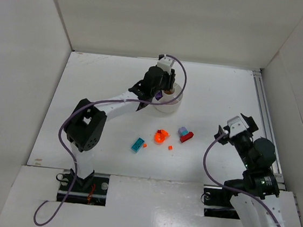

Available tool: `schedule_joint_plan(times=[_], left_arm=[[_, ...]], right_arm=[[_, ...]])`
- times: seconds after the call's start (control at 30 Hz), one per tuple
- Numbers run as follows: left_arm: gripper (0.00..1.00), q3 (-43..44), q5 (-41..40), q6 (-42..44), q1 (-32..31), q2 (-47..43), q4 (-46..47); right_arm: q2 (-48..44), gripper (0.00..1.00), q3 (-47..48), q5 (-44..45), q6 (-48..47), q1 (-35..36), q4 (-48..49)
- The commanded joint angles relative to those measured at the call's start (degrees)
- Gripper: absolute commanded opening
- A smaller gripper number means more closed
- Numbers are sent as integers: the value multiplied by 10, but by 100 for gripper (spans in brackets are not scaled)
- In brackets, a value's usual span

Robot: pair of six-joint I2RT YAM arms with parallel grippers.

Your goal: Sort the legos into containers by color

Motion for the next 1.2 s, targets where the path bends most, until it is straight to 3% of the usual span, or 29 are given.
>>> schedule_joint_plan(times=[0.0, 0.43, 1.07, 1.17], left_arm=[[6, 25, 13, 15, 3, -1, 62], [16, -46, -35, 9, 3, 18, 156], [19, -89, -74, -21, -9, 41, 229], [24, -96, -81, -21, -21, 41, 235]], right_arm=[[-6, 100, 5, 23, 17, -5, 2], [-6, 100, 5, 29, 17, -5, 2], [-6, 100, 0, 29, 17, -5, 2], [-6, 100, 0, 29, 17, -5, 2]])
